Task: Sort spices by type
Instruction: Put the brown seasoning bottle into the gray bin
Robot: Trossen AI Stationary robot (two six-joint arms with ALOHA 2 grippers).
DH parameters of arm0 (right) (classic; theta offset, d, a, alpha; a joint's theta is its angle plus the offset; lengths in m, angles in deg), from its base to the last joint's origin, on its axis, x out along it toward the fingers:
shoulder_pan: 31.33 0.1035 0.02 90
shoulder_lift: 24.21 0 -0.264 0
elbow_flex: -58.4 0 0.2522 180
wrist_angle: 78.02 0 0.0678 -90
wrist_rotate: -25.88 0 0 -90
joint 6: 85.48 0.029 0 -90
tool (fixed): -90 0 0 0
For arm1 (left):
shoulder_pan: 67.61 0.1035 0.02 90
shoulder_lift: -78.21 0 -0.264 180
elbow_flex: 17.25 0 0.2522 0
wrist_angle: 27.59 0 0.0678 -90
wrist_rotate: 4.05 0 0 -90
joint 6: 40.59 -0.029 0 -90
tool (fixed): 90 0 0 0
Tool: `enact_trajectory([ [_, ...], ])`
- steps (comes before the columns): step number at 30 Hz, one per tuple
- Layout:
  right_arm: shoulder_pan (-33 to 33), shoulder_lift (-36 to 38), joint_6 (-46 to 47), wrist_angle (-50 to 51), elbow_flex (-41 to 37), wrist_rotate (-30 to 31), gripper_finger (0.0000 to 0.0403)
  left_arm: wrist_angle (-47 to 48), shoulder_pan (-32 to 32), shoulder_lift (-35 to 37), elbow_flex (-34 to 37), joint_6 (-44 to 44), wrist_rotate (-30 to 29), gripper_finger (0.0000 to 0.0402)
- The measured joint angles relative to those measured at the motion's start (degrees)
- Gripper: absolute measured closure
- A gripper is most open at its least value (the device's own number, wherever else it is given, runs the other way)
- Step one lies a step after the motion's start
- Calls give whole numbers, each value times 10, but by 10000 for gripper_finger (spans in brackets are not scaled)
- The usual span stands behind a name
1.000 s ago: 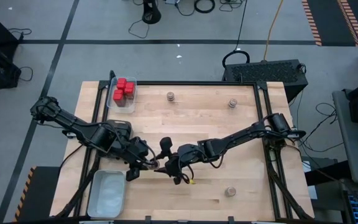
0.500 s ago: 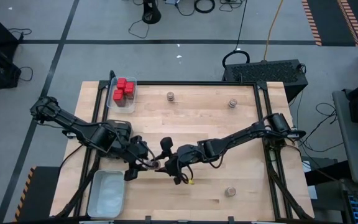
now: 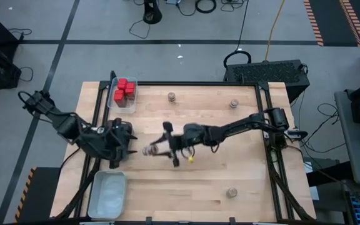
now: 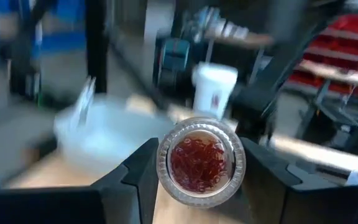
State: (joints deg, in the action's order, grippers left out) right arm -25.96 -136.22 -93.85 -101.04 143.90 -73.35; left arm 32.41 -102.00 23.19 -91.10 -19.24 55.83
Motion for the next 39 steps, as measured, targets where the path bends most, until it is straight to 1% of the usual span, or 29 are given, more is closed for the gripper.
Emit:
enact_trajectory([
  [2,-18,0,70,-84,-20,-17,241,-17,-17,0,0,-49,-30,155],
  [6,-46,0,218,-223,-48,-46,241,-63,-38,-22,1,-177,-93,155],
  [8,-54,1,274,-265,-55,-48,241,-92,-44,-38,1,-239,-121,155],
  [12,-60,1,340,-299,-57,-72,241,-149,-44,-67,1,-345,-203,155],
  [15,-60,1,368,-312,-57,-75,241,-184,-44,-78,1,-407,-245,155],
  [19,-60,1,395,-338,-57,-75,241,-206,-44,-88,1,-454,-249,155],
  [25,-62,1,418,-365,-57,-61,241,-214,-44,-95,1,-466,-271,155],
  [28,-62,1,423,-370,-57,-57,241,-231,-44,-95,1,-490,-286,155],
  [33,-58,1,428,-386,-57,-42,241,-263,-41,-97,1,-536,-287,155],
  [39,-49,1,426,-401,-57,-14,241,-300,-31,-101,0,-570,-291,155],
])
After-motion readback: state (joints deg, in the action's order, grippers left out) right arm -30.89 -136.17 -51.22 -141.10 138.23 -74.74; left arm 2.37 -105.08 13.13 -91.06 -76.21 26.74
